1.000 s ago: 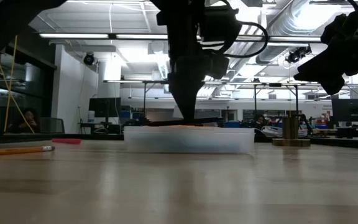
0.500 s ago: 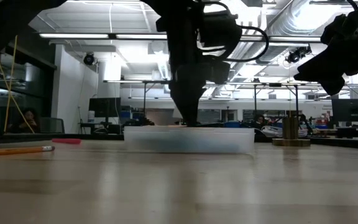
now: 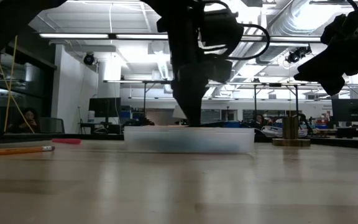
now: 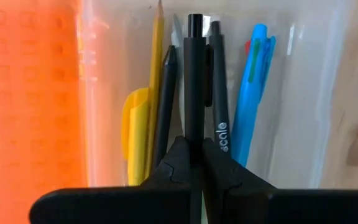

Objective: Pick & place school supplies into a supply box
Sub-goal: Put the black pen into the orange supply box

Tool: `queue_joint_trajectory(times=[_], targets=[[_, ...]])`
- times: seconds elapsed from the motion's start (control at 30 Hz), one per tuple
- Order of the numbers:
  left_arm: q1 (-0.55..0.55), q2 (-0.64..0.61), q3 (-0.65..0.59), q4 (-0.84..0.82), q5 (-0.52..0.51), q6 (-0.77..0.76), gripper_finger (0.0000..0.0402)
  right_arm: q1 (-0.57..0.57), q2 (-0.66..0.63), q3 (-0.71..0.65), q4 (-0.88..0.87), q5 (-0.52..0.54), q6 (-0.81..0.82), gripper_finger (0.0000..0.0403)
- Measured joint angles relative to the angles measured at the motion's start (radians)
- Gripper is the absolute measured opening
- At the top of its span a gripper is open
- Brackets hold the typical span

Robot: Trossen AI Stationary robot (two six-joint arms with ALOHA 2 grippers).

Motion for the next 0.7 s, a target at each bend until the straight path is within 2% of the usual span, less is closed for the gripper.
queue_joint_trajectory(times=[0.7], targets=[[0.0,0.032,0.001,0.03,0.019,0.0,0.004,0.0,0.0,0.0,0.005,-0.005,0.011,0.0094]])
